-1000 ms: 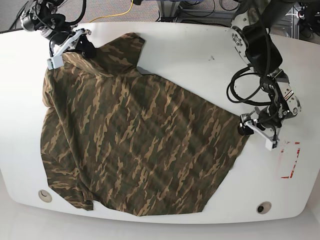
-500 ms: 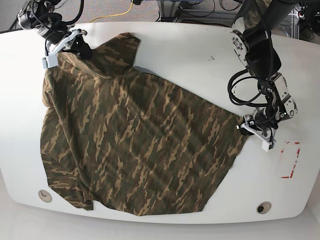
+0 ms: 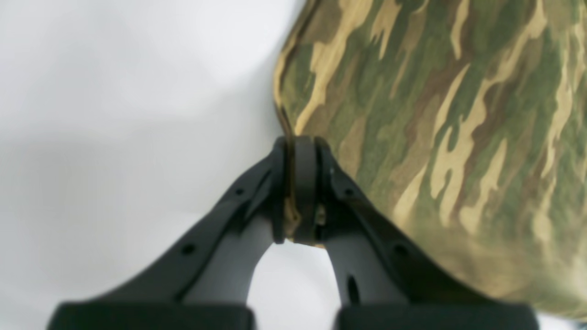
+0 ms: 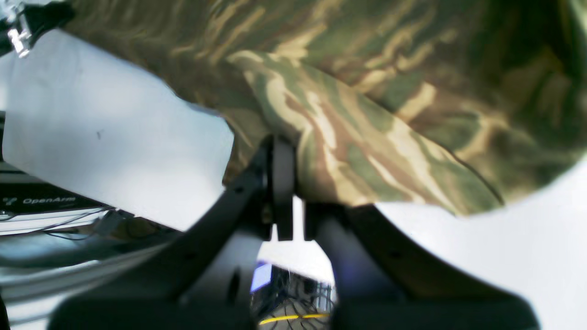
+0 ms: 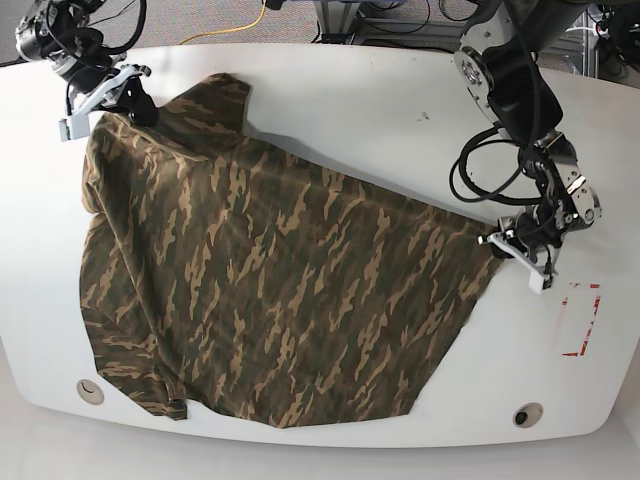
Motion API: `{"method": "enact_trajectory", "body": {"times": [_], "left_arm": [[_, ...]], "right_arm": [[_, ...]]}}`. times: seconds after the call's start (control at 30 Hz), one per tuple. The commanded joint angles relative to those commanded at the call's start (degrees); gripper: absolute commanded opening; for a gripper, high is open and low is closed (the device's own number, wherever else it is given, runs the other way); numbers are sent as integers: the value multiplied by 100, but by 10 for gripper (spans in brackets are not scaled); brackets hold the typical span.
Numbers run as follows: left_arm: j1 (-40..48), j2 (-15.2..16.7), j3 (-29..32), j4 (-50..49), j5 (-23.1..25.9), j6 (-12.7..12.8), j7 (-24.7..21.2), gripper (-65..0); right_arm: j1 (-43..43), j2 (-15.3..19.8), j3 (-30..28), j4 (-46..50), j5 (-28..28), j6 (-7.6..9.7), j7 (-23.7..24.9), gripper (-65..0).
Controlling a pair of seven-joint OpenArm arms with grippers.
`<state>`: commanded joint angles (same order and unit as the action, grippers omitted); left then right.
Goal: Layout the t-shirt on the table in an organized manner, then fold the t-shirt properly
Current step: 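Pull the shirt edges apart with both grippers to spread it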
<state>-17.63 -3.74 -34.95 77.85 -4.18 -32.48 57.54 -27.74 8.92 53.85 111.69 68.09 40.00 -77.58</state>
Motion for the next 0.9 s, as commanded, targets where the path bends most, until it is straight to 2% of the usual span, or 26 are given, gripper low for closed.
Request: {"method": "enact_trajectory", "body": {"times": [0.17, 0.33, 0.7, 0.9], "left_arm": [[396, -62, 0, 914, 0, -501, 677, -650], [932, -62, 0, 1837, 0, -752, 1187, -650], [2092, -53, -18, 3200, 0, -752, 1952, -650], [2532, -44, -18, 3525, 0, -752, 2031, -650]], "right_arm": [[-290, -26, 132, 53, 492, 0, 0, -650], [-563, -44, 141, 53, 730, 0, 0, -650], [-712, -185, 132, 62, 730, 0, -9, -650], [-659, -141, 132, 62, 730, 0, -9, -650]]}}
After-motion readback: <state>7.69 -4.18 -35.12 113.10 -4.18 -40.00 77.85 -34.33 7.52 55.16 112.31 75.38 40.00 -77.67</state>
